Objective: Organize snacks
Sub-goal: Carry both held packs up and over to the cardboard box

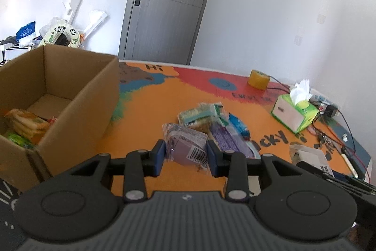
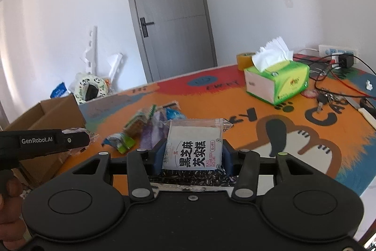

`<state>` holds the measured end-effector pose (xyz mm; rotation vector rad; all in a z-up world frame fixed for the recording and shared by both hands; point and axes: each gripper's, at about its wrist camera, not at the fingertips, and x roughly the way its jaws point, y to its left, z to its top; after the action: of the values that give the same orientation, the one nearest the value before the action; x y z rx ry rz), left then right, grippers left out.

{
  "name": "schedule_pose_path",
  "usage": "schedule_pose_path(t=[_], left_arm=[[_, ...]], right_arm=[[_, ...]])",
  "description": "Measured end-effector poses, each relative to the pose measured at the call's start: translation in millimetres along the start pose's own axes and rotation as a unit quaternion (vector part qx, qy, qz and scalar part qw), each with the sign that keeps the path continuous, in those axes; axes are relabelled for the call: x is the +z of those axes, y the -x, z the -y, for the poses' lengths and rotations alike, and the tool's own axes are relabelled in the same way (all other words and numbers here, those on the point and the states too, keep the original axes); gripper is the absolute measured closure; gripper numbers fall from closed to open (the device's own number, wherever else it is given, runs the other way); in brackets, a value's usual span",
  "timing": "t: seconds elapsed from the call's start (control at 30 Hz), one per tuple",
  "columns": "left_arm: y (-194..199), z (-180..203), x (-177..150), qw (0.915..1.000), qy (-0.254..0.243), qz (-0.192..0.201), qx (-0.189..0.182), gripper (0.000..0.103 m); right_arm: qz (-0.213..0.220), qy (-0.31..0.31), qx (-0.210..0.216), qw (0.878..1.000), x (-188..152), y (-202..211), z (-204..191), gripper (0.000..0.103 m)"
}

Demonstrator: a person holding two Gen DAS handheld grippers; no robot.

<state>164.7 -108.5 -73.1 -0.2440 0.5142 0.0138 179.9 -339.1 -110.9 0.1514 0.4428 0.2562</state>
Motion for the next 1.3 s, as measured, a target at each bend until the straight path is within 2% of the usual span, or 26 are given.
schedule_pose_path(t=[0.6, 1.3], left_arm=[[48.5, -14.9, 26.6, 0.9980, 0.015, 0.061, -0.006, 0.067], [83.5, -40.4, 40.2, 0.9937, 0.039, 0.105, 0.012, 0.067]], right_arm=[[0.048, 0.025, 0.048, 0.997, 24.5, 14.7, -40.3, 0.055], [0.064, 0.045, 0.094, 0.992, 36.6, 15.8, -77.9, 0.055]])
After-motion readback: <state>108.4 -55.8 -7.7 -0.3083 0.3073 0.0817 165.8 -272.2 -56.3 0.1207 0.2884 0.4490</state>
